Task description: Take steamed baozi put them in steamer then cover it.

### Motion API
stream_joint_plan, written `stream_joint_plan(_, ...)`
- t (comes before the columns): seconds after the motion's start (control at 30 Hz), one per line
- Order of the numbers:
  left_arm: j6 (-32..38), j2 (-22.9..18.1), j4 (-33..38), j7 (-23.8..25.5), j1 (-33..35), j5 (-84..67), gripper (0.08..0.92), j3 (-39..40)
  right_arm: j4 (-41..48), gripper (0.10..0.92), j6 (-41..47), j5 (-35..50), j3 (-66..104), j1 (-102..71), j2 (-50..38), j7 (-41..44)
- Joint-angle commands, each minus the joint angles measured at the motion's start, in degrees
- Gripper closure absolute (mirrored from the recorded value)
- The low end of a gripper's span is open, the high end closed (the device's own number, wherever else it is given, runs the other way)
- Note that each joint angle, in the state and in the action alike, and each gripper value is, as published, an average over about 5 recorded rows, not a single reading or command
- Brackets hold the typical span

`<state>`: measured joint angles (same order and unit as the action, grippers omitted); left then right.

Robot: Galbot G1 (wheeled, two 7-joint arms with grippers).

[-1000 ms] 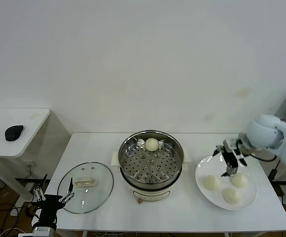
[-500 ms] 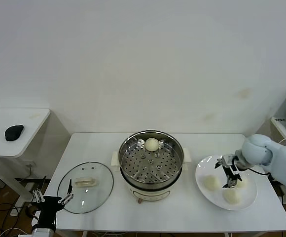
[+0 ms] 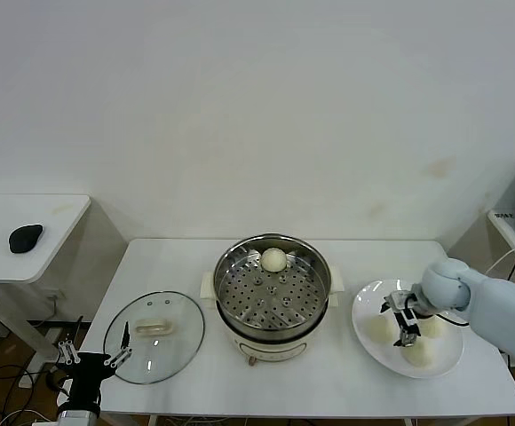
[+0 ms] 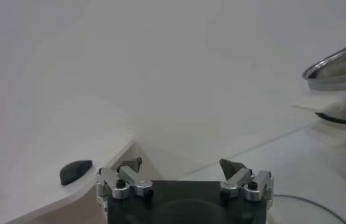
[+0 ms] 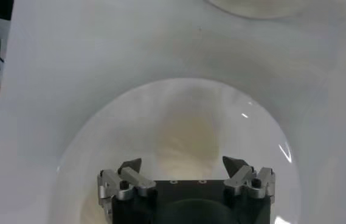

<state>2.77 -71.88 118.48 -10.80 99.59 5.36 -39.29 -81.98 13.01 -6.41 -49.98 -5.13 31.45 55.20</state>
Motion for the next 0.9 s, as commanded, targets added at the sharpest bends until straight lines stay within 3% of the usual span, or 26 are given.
stream_joint_plan(0.03, 0.0, 0.0, -0.1, 0.0, 0.0, 0.0, 0.177, 0.0, 2.5, 0.225, -0.2, -1.5, 1.9, -2.5, 3.3, -0.9)
stream_joint_plan(0.4, 0.0, -0.1, -0.3, 0.0, -0.4, 0.0, 0.177, 0.1, 1.3, 0.441, 0.1, 0.0, 0.9, 0.8, 1.5, 1.3)
stream_joint_plan(0.7, -0.1, 0.3, -0.2, 0.1, -1.2, -0.1, 0.177, 0.6, -2.9, 0.449, 2.2, 6.7, -1.7, 14.8, -3.8, 4.4)
stream_joint_plan(0.9, -0.1, 0.9, -0.3, 0.1, -1.6, -0.4, 0.177, 0.7, -6.6, 0.441, 6.7, 16.1, -11.7, 34.9, -3.1, 5.1)
